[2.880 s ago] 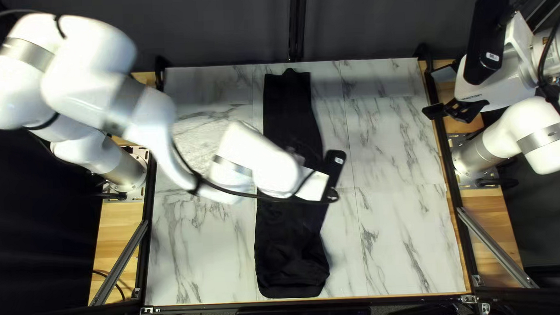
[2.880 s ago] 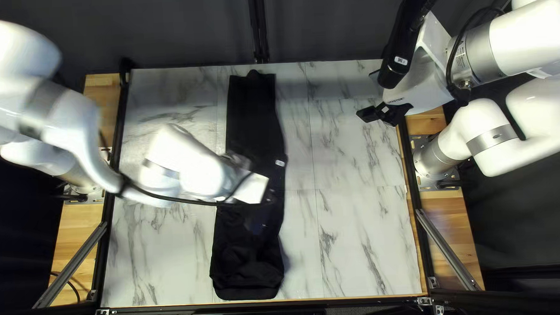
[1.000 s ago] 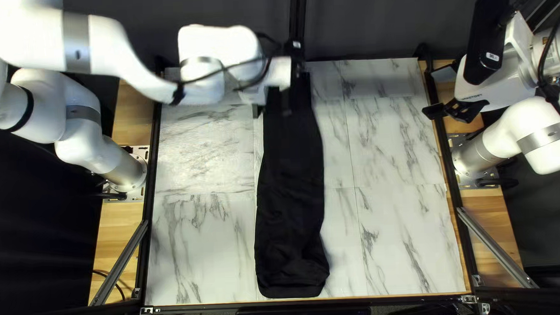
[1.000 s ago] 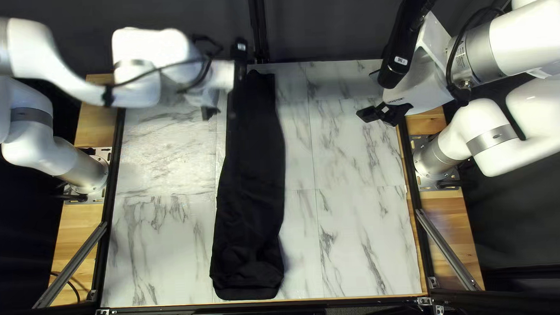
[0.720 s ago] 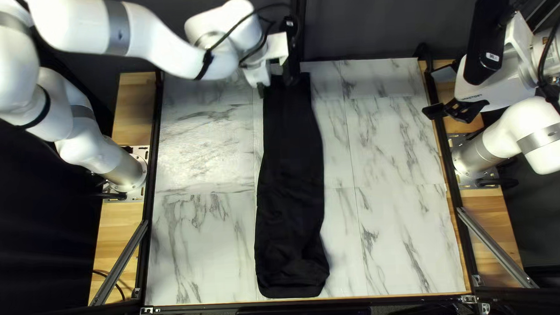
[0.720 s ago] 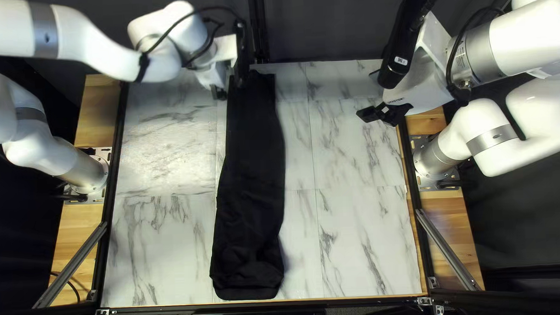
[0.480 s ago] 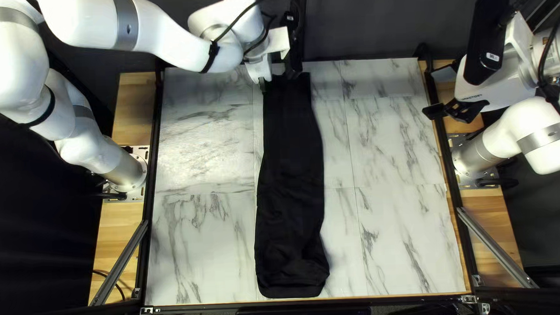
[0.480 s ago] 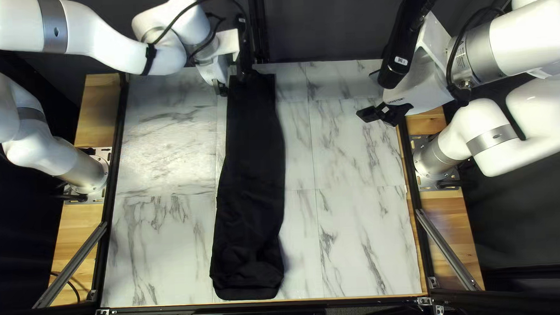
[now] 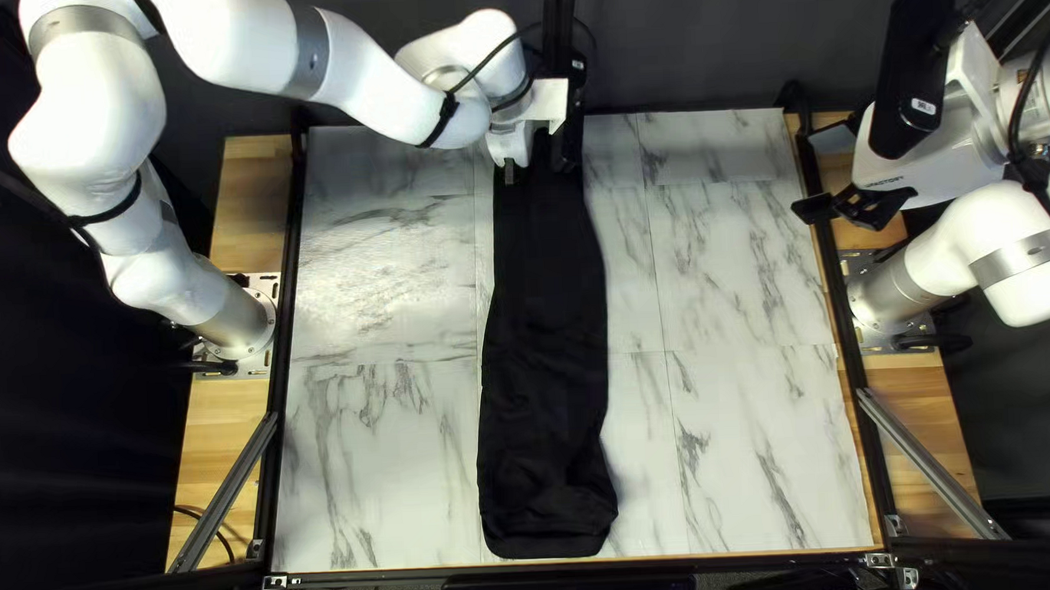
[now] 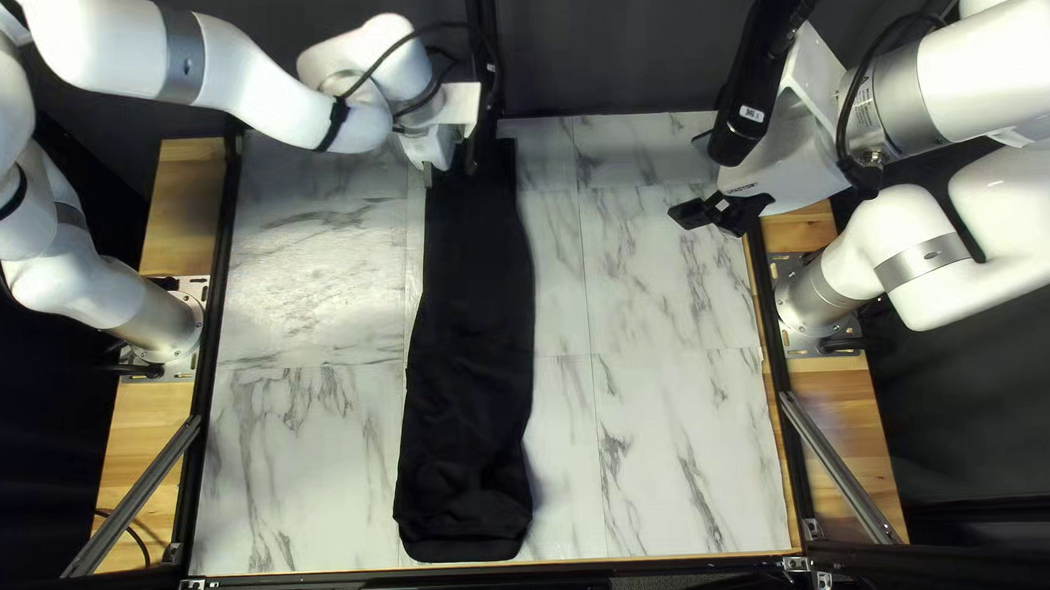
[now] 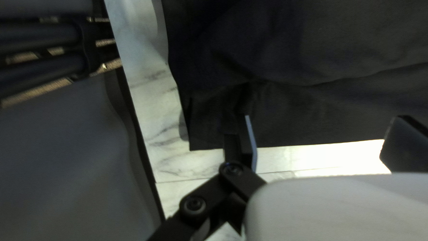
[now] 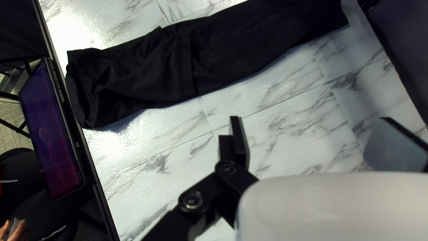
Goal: Fold t-shirt
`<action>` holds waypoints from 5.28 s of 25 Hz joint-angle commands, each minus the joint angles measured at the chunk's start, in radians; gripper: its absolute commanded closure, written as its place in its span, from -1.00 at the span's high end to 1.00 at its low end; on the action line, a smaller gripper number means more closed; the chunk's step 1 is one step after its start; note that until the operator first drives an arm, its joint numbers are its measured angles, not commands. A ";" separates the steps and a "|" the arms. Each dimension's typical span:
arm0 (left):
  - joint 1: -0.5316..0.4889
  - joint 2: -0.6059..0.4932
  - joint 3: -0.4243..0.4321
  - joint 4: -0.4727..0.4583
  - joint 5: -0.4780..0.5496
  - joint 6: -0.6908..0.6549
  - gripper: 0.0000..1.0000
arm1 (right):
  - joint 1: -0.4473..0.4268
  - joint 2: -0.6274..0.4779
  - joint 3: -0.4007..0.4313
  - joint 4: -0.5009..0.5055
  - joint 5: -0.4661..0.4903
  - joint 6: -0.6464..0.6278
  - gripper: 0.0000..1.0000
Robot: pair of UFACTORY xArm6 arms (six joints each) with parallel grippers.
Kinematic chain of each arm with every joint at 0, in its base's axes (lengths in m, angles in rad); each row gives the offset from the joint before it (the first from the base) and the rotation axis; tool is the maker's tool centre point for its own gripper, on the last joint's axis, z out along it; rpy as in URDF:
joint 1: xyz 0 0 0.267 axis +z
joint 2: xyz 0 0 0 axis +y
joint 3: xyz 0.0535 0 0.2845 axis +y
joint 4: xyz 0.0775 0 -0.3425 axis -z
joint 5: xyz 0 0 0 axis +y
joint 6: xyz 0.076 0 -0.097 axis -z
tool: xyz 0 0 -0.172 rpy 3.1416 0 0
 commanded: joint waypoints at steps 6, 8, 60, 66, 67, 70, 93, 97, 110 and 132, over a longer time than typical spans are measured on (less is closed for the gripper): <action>0.026 0.097 -0.051 -0.048 -0.062 -0.041 1.00 | 0.000 0.000 0.000 0.000 0.000 0.000 1.00; 0.034 0.112 -0.062 -0.061 -0.068 -0.037 1.00 | 0.000 0.000 0.000 0.000 0.000 0.000 1.00; -0.025 0.106 -0.090 -0.099 0.007 -0.025 -1.00 | 0.000 0.000 0.000 0.000 0.000 0.000 1.00; -0.095 -0.034 0.048 -0.028 -0.030 -0.138 -1.00 | 0.000 0.000 0.000 0.000 0.000 0.000 1.00; -0.107 -0.053 0.066 -0.013 -0.035 -0.159 -1.00 | 0.000 0.000 0.000 0.000 0.000 0.000 1.00; -0.155 -0.110 0.111 0.038 -0.035 -0.241 -1.00 | 0.000 0.000 0.000 0.000 0.000 0.000 1.00; -0.563 -0.248 0.033 0.303 0.250 -0.668 -1.00 | 0.000 0.000 0.000 0.000 0.000 0.000 1.00; -0.599 -0.231 0.003 0.312 0.279 -0.672 -1.00 | 0.000 0.000 0.000 0.000 0.000 0.000 1.00; -0.738 -0.098 -0.049 0.354 0.307 -0.839 -1.00 | 0.000 0.000 0.000 0.000 0.000 0.000 1.00; -0.656 -0.247 0.121 0.269 0.234 -0.669 1.00 | 0.000 0.000 0.000 0.000 0.000 0.000 1.00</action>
